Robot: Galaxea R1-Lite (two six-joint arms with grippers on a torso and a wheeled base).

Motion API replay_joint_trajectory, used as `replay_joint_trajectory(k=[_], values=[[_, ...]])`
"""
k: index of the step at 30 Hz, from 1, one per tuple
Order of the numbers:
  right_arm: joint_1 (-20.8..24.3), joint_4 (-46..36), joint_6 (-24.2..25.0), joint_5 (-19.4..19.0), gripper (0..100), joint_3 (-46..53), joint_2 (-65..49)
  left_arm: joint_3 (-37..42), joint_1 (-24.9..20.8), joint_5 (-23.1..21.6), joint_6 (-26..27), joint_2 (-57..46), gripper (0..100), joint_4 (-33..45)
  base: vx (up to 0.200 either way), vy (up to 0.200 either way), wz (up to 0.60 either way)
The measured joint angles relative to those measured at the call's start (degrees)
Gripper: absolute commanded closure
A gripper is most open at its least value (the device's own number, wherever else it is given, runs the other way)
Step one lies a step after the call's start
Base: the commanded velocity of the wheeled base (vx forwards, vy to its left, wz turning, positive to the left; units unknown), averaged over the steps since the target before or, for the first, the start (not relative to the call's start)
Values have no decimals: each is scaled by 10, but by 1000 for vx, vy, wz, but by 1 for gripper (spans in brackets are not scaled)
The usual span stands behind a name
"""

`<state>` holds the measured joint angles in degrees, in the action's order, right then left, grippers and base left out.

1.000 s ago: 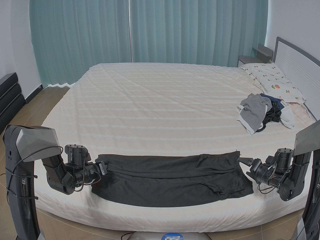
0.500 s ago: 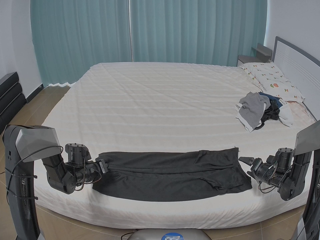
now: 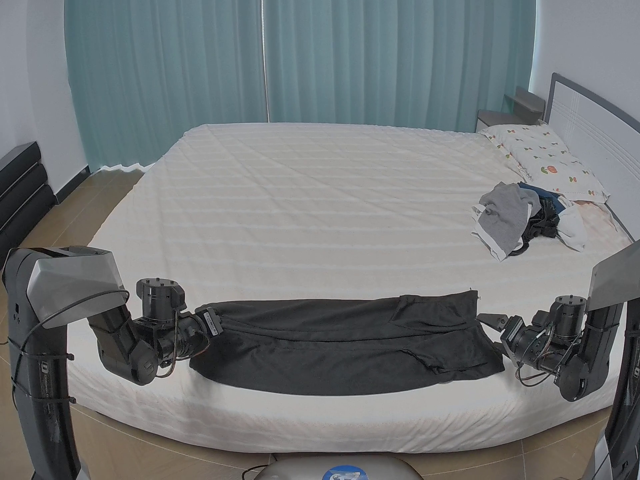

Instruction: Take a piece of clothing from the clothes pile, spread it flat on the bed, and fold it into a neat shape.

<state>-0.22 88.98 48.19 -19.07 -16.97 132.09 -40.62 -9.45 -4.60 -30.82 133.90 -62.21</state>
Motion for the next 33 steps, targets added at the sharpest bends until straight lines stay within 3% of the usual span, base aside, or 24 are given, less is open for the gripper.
replay_joint_trajectory(k=[12, 20, 24, 33], values=[[-7, 0, 2, -3, 0, 0, 2, -10, -51, 51, 4, -33, 100, 29, 0, -200, 0], [-26, 0, 27, -26, 0, -9, 8, -51, -91, 75, 4, -66, 100, 147, 0, -200, 0], [-32, 0, 33, -29, 0, -18, 23, -88, -118, 104, 4, -75, 100, 197, 0, -200, 0], [-36, 0, 32, -30, 0, -27, 42, -166, -168, 124, 1, -80, 100, 294, 0, -200, 0]])
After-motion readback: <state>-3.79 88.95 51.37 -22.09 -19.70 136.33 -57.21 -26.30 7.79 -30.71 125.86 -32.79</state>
